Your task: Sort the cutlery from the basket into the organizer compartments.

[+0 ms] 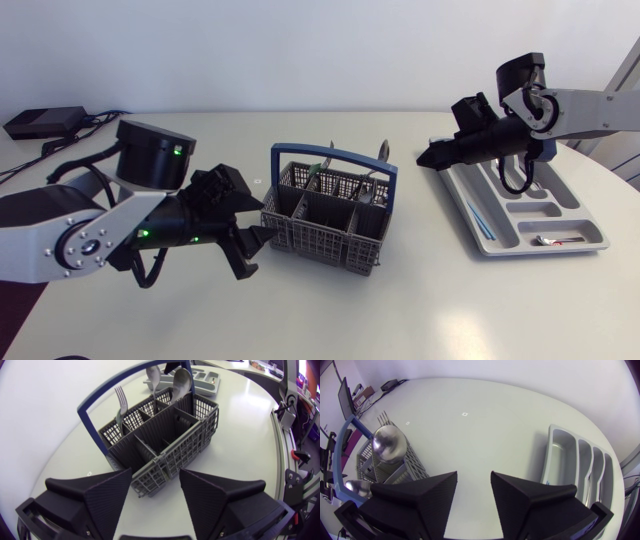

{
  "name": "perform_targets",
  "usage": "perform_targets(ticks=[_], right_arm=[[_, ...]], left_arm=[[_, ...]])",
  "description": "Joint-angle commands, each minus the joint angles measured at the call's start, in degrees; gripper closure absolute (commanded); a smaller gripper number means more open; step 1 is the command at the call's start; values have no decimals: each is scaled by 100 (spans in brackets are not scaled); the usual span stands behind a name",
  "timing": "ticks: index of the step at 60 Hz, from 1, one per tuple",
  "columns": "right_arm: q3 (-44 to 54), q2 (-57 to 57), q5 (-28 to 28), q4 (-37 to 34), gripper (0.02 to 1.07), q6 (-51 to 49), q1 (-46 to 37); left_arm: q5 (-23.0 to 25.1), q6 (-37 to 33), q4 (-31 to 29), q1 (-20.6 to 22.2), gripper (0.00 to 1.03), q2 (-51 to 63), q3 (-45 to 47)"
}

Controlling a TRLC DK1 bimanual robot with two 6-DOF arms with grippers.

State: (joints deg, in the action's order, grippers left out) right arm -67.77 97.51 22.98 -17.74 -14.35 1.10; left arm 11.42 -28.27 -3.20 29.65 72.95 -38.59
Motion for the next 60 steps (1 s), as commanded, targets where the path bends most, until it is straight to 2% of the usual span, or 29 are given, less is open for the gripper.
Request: perform_targets(ticks=[1, 9, 16, 39, 60], right_arm=[[9, 233, 163, 16, 71, 160, 109], [-193, 417, 523, -151, 98, 204, 206], [-272, 593, 734, -213, 100, 275, 338], [-474, 927, 1543, -758, 101, 336, 443], [396, 242, 2044, -960, 101, 160, 602]], left_arm=[[-70, -249, 206, -56, 59, 273, 290], [-79, -284, 645, -196, 82, 396, 449], [-79, -293, 1094, -346, 97, 607, 563], [-79, -398, 1937, -460, 97, 1503, 431], [-70, -354, 2412, -785, 97, 2312, -175]])
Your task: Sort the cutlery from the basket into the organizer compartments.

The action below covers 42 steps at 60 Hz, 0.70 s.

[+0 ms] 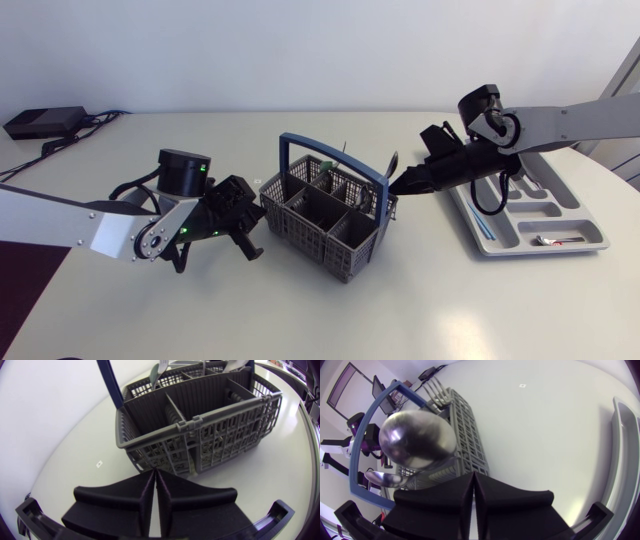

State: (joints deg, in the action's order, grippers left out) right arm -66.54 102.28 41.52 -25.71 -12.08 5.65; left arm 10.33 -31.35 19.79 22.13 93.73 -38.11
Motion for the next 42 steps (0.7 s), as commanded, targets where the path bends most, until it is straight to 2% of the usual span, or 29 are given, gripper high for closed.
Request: perform_targets(ticks=[1, 17, 25, 36, 39, 42], right_arm=[[353, -305, 199, -171, 101, -76, 182], [1012, -973, 234, -180, 101, -120, 384], [1161, -1272, 129, -259, 100, -234, 182], [1583, -1984, -100, -259, 80, -383, 6], [1671, -2212, -161, -267, 74, -436, -55], [1732, -2406, -214, -329, 67, -497, -90]], left_arm=[[40, -37, 121, -42, 97, 259, -241], [40, -2, 130, -235, 97, 778, -847], [40, -37, -90, -394, 93, 409, -777], [461, -64, -845, -534, 76, -1050, -329], [637, -29, -1241, -394, 66, -1683, -223], [655, 6, -1531, -130, 63, -2043, -215]])
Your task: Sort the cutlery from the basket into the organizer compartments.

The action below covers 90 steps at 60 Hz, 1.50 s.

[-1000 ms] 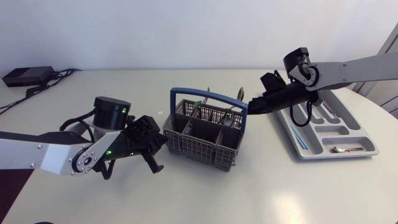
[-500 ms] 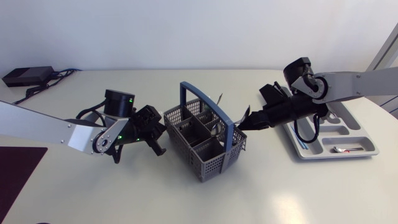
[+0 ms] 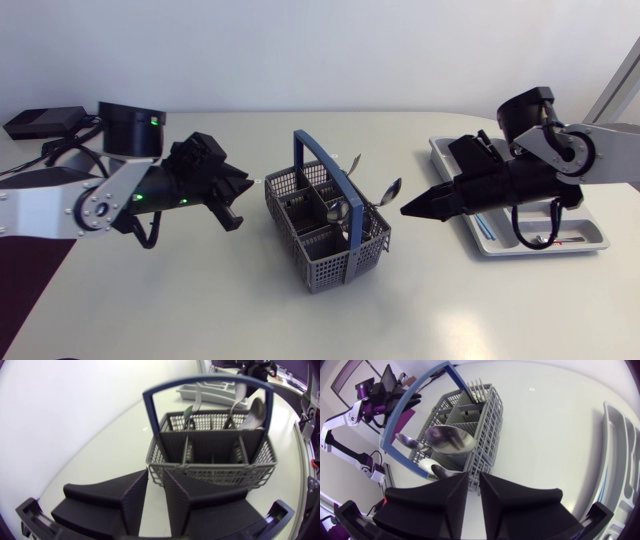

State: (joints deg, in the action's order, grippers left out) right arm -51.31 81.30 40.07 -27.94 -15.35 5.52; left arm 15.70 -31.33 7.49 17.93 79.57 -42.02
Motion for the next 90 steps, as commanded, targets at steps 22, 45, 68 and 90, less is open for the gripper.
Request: perform_targets(ticks=[22, 45, 68, 90], right_arm=[[534, -1098, 44, -677, 46, -802, -482], [719, -1371, 299, -827, 46, -1066, -728], [877, -1784, 343, -932, 46, -1049, -464], [930, -1828, 343, -950, 46, -1075, -455]], left_arm=[[179, 347, -1170, 1766, 50, -574, -395], [266, 576, -1592, 2091, 49, 516, -1397], [644, 1103, -1812, 2127, 68, 894, -1862], [671, 1226, -2023, 2144, 89, 1087, -2003]])
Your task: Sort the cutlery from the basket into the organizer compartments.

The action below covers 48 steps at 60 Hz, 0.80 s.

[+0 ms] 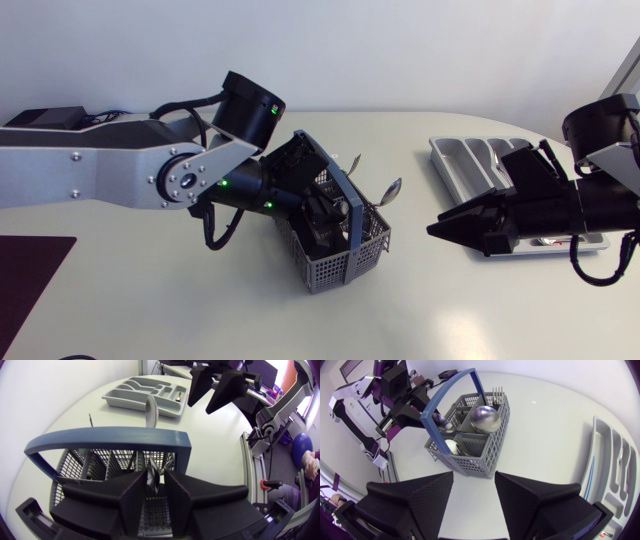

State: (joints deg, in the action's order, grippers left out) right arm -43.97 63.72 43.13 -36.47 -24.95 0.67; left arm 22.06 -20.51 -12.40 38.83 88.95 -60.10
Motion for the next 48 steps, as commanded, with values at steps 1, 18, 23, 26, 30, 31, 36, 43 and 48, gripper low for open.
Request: perform_targets(ticks=[1, 18, 23, 26, 30, 31, 36, 43, 48], right_arm=[[195, -79, 37, -97, 46, -115, 30], [195, -132, 37, -124, 46, -107, 30], [187, -141, 37, -141, 46, -98, 39], [178, -150, 37, -141, 46, -89, 56], [160, -150, 37, -150, 46, -71, 74], [160, -141, 37, -150, 46, -71, 83], [151, -132, 37, -150, 46, -54, 118], [125, -150, 37, -150, 46, 16, 215], [90, -159, 37, -150, 46, 69, 276]], left_arm=[[44, 144, -34, 55, 91, 149, -204], [281, 232, -8, -95, 100, 132, -134], [536, 241, -8, -183, 100, 9, -64], [580, 241, -8, -209, 100, -106, -11], [773, 223, 10, -323, 100, -317, 130], [835, 223, 19, -350, 100, -361, 156], [1010, 206, 212, -455, 100, -554, 429], [1221, 206, 564, -631, 100, -897, 806], [1441, 223, 713, -772, 100, -1108, 991]])
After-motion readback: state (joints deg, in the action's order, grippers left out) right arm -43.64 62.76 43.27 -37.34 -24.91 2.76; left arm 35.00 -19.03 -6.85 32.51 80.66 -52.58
